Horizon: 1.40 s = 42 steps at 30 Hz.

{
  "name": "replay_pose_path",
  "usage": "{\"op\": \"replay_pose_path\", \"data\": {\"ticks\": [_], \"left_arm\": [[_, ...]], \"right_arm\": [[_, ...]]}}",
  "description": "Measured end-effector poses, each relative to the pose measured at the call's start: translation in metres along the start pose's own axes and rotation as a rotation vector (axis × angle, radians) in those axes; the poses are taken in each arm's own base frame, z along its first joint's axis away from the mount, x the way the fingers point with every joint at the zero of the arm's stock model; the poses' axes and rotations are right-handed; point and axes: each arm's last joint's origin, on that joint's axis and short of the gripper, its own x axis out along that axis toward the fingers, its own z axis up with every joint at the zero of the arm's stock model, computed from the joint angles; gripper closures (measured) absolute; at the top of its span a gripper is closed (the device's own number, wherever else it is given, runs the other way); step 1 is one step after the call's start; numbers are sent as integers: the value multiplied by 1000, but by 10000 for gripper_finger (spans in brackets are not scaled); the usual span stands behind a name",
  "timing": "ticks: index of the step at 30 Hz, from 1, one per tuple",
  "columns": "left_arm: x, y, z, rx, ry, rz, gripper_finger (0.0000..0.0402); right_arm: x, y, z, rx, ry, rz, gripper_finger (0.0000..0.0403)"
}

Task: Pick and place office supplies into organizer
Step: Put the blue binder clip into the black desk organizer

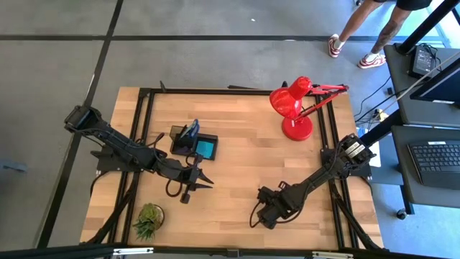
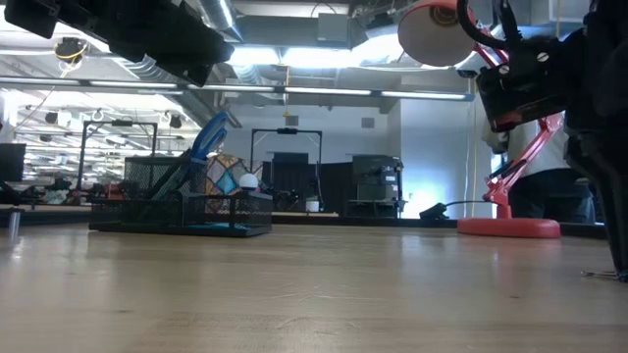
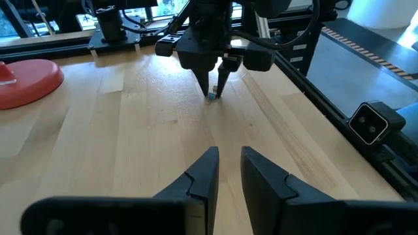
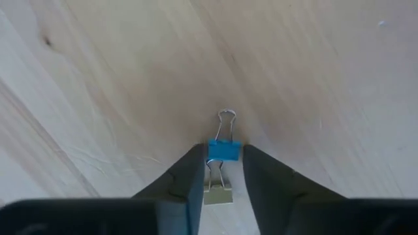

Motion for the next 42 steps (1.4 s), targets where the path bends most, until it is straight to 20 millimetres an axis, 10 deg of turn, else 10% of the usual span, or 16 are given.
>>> {"op": "replay_pose_path", "data": {"ticks": [28,42], "left_arm": [[0,0,0,0,-1,0,341],[0,1,-2,215,19,22,328]], "right_arm": [[-8,-4,3,-43,-38,-10,346],[-29,-2,37,-144,-168,29,346]]}}
